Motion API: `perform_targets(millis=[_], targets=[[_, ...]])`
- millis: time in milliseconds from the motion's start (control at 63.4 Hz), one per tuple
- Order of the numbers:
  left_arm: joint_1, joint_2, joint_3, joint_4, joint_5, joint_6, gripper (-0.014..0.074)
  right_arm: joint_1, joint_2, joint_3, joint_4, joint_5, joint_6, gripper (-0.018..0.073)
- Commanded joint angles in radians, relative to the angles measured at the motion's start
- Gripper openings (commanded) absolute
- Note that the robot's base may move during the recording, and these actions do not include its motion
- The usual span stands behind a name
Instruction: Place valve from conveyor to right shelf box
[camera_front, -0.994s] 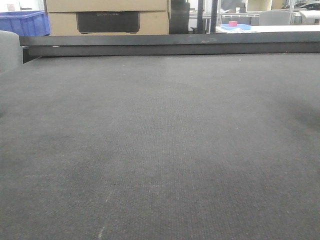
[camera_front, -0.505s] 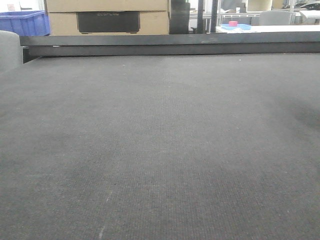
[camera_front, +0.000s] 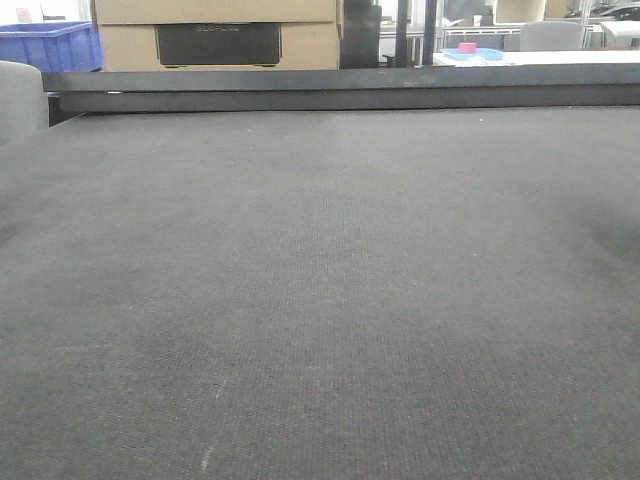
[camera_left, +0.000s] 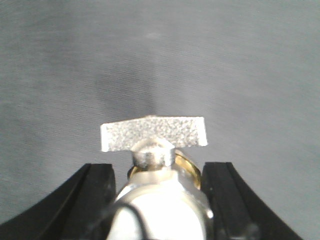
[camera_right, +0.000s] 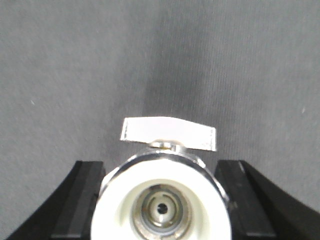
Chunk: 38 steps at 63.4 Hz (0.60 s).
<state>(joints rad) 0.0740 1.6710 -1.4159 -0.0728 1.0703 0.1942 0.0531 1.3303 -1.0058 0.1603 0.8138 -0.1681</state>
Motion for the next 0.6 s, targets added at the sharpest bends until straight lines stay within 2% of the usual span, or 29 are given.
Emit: perform_targets(millis=[0, 284, 442, 584], targets=[[-0.025, -0.123, 0.095, -0.002, -0.106, -0.022, -0.0111, 0.001, -0.019, 0.024, 0.0, -0.067, -0.006, -0.0153], [-0.042, -0.49, 0.422, -0.004, -0.374, -0.022, -0.0111, 0.001, -0.135, 0.172, 0.0, -0.169, -0.006, -0.0153], [-0.042, -0.69, 0.542, -0.004, -0.467, -0.022, -0.0111, 0.001, -0.256, 0.188, 0.0, -0.169, -0.006, -0.0153], [-0.042, -0.834, 0.579, -0.004, -0.486, -0.022, -0.0111, 0.001, -0.388, 0.188, 0.0, -0.18, -0.006, -0.0153]])
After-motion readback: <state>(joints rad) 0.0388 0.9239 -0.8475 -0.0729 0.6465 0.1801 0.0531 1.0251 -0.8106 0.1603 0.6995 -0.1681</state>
